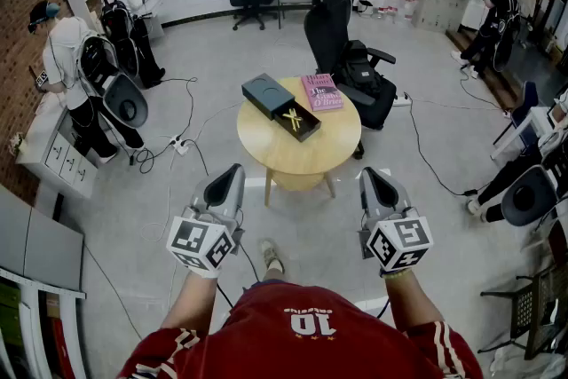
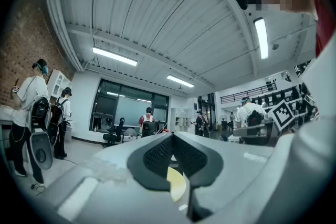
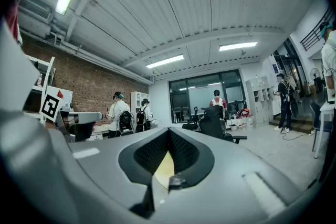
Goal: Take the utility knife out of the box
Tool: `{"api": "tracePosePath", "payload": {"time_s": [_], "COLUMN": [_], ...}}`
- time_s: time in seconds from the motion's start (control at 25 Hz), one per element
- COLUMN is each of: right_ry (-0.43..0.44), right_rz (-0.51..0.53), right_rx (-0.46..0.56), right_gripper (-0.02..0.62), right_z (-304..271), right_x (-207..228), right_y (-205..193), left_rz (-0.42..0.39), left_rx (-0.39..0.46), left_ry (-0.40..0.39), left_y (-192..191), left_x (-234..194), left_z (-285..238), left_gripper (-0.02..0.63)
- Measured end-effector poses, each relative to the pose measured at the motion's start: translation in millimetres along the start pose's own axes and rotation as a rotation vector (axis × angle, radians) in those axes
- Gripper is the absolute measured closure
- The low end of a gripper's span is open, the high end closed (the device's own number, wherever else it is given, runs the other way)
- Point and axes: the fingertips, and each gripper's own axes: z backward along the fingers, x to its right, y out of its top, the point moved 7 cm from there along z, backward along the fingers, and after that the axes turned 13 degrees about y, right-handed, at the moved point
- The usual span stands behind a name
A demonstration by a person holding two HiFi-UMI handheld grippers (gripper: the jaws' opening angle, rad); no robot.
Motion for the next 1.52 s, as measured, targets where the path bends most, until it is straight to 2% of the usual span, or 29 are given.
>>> {"api": "tracePosePath", "payload": {"time_s": [0.68,1.08,1.52], "right_ry": [0.009,0.003,0.006], "right_rz": [-0.003,0.003,-0.021], "right_rx": [-0.025,-0.043,-0.05], "right_gripper": [0.597,0.597,0.595], "right_z": [3.9,-3.6,-25.3], "right_x": [2.2,9.0,13.0], "right_y": [-9.3,-10.1,-11.7], "left_rz": [0.011,0.03,0.046], "left_rx": [-0.011,-0.022,-0.041], "left_ry": [-0.057,-0.058,-0.039], "left_y": [-4.8,-10.0,-17.3], "left_x": [16.4,16.3,-6.3], "left_z": [-3.4,-11.0,-18.2], "left_gripper": [0.601,0.602,0.602]}}
